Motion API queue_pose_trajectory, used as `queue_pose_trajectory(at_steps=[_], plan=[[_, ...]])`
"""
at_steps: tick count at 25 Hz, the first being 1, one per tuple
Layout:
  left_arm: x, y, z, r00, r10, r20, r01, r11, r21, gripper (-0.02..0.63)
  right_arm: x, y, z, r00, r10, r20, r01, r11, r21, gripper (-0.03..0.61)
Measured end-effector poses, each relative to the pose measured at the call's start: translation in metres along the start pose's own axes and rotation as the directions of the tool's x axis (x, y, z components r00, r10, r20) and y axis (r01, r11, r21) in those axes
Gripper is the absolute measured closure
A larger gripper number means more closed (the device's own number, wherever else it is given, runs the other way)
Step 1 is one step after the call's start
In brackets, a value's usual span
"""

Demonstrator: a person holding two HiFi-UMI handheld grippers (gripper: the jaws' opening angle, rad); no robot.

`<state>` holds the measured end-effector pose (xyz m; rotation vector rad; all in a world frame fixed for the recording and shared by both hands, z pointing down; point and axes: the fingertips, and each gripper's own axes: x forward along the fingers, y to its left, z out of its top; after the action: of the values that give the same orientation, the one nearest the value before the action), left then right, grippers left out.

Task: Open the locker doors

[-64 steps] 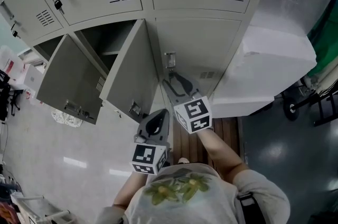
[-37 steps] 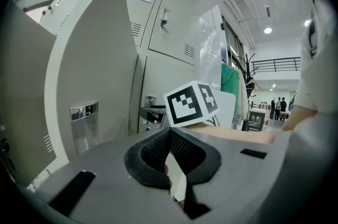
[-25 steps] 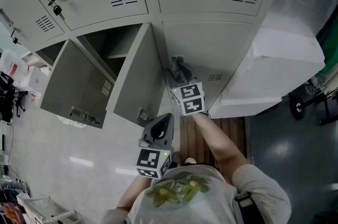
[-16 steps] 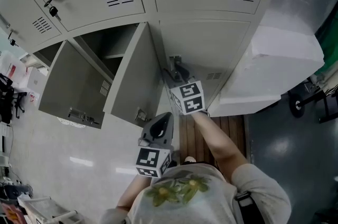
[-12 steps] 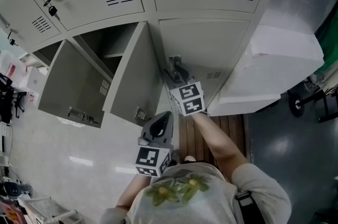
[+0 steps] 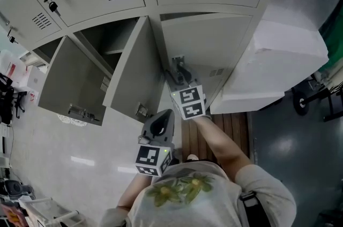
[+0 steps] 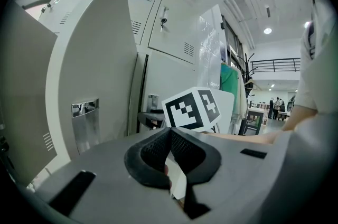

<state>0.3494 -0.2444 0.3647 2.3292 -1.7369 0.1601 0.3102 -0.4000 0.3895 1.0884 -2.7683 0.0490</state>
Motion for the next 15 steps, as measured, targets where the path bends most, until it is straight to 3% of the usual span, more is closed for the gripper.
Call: queue_pose_trajectory(at_steps=[8,15], plan=[[-0.006,-0.004,0.000,1.000,-0.002,0.003,0.002,1.000,0.008,0.586,-0.018,0.006,-0.001,1.000,-0.011,-0.008,0.011,1.000,-0.003,0.414],[-0.012,-0.010,0.000,1.000,0.000,0.009,-0.001,1.000,0.013,0.586,-0.030,0.004,-0.002,0.999,-0.033,-0.002,0.033,0.999,0.002,0.456]])
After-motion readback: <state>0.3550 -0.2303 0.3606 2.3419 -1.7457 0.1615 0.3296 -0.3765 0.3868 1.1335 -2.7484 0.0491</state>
